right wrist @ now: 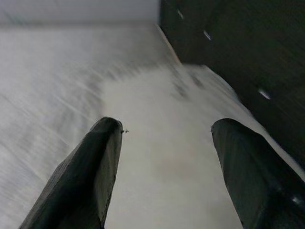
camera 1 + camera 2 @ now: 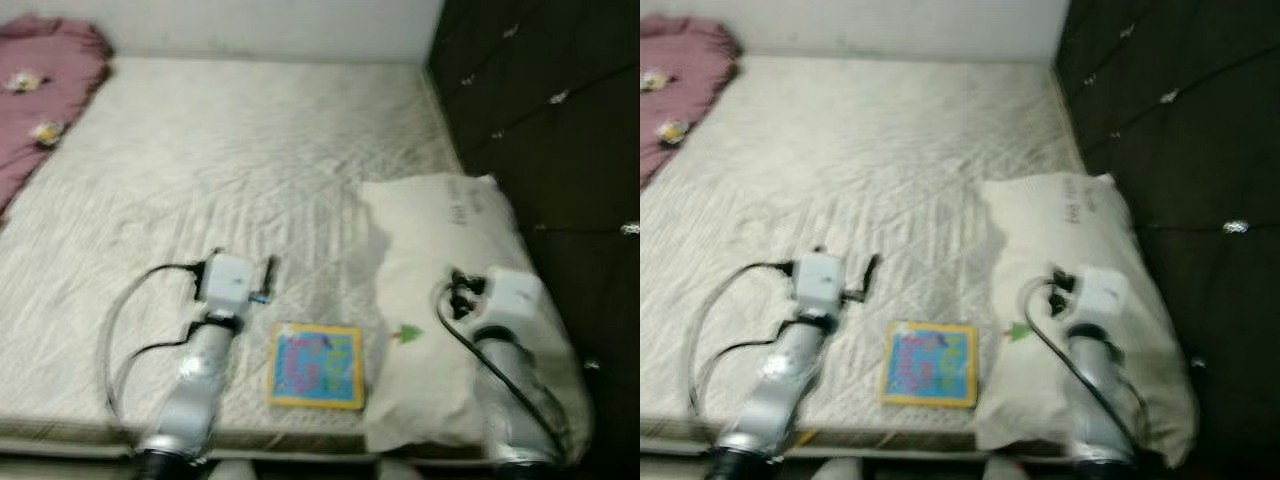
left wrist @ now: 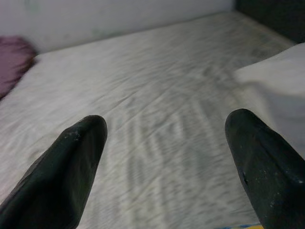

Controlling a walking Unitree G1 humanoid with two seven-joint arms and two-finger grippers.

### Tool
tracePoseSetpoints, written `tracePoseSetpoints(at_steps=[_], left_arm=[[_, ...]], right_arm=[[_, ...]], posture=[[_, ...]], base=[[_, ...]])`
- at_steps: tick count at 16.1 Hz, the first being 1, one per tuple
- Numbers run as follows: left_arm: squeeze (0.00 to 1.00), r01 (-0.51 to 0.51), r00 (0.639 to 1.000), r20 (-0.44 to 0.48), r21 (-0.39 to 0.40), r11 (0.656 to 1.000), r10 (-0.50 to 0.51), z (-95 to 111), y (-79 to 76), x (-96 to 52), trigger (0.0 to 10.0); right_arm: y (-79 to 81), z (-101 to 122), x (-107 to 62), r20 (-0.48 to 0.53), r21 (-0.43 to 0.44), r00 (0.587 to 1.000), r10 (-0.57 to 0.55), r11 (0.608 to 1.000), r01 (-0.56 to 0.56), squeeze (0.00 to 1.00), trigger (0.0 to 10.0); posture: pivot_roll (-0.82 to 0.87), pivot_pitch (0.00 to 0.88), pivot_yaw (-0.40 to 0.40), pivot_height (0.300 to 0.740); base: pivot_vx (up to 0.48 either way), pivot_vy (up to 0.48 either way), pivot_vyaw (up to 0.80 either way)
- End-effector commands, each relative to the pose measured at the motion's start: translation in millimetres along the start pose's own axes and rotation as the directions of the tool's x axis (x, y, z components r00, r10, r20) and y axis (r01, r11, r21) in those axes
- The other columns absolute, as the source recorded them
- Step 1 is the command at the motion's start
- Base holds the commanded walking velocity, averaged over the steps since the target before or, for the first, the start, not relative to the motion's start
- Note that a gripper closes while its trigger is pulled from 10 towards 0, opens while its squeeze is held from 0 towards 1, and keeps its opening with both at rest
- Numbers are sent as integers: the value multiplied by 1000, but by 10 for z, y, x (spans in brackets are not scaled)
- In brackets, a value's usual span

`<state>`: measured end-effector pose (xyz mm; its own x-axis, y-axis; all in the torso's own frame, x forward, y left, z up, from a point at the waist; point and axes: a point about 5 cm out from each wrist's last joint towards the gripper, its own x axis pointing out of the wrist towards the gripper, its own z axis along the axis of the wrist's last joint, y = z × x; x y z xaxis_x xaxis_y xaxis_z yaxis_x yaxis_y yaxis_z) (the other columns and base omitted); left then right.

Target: Clean up the room

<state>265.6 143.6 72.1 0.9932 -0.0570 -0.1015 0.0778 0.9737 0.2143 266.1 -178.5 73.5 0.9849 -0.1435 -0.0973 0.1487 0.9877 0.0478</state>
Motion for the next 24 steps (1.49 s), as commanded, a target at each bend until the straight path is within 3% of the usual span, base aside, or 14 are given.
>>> tracePoseSetpoints(at_steps=[1, 5, 12, 17, 24], left_arm=[[0, -8, 1000, -30, -15, 1000, 7, -77, 49, -30, 10000], [0, -5, 1000, -14, -56, 998, 4, -43, 36, -31, 10000], [0, 76, 997, 36, -88, 993, -73, 27, -62, -29, 10000], [0, 84, 996, 44, -104, 991, -80, 52, -62, -33, 10000], [0, 42, 998, 46, -110, 993, -37, 66, -26, -23, 10000]], right_arm=[[67, 46, 13, 19, -10, 999, 29, 1000, -29, 0, 10000], [74, 30, 15, 13, -11, 999, 40, 999, -40, 0, 10000], [152, 10, 39, -2, 19, 998, 69, 997, -69, 0, 10000], [168, -8, 44, -11, 9, 997, 75, 997, -75, 0, 10000], [190, -18, 55, -14, 10, 996, 86, 996, -86, 0, 10000]], posture=[[-32, 0, 3, 740], [-30, 0, -4, 740], [-29, 0, -11, 740], [-21, 15, -17, 740], [-14, 19, -15, 740]], base=[[0, 0, 0], [0, 0, 0], [0, 480, 0], [0, 480, 0], [0, 480, -453]])
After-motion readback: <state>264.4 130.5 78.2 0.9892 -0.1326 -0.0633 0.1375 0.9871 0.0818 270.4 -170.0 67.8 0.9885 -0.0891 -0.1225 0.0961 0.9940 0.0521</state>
